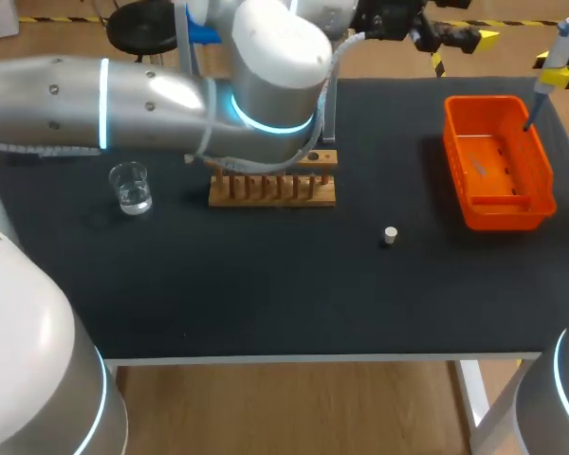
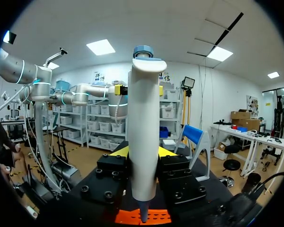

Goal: Invert the test tube, pick up the pipette, mount the tip to pipette, aspirate from beaker and dispense into the tube, eject the tip, return the pipette, and cap with the stopper.

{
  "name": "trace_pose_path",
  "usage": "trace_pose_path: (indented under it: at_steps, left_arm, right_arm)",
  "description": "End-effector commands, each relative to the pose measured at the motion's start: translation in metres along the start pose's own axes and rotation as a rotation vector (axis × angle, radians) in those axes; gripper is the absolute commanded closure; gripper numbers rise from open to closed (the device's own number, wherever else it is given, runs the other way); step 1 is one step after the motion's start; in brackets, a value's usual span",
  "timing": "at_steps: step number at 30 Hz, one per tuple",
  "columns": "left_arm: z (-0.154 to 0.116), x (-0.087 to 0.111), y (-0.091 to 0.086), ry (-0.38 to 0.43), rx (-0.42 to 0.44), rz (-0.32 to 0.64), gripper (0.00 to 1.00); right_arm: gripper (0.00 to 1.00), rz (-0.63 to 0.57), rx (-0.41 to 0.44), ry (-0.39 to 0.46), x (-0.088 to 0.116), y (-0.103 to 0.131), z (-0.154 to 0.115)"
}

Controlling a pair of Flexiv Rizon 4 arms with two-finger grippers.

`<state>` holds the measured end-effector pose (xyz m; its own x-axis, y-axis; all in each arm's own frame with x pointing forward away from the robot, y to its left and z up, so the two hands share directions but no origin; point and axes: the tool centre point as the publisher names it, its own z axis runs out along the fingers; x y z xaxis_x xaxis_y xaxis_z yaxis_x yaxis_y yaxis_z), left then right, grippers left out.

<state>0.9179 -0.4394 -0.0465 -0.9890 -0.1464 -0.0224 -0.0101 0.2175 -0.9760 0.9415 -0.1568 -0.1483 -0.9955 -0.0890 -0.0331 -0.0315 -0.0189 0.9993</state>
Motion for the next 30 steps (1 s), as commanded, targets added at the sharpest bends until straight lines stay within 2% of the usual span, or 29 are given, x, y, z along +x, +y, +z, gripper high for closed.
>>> trace_pose_path:
  at_steps: [1, 8, 18, 30]
  left_arm:
    - [-0.023, 0.013, 0.013, -0.025, 0.034, 0.001, 0.0]
    - [-0.045, 0.029, 0.034, -0.067, 0.091, 0.001, 0.0]
    - [-0.073, 0.042, 0.063, -0.074, 0.157, 0.0, 0.0]
    - [-0.105, 0.038, 0.098, -0.017, 0.196, -0.027, 0.0]
  right_arm:
    - [1.0, 0.0, 0.003, 0.001, 0.0, 0.001, -0.001]
    - [1.0, 0.0, 0.003, 0.001, 0.0, 0.001, -0.001]
    - [1.0, 0.0, 0.003, 0.001, 0.0, 0.001, -0.001]
    - [1.0, 0.0, 0.003, 0.001, 0.0, 0.001, -0.001]
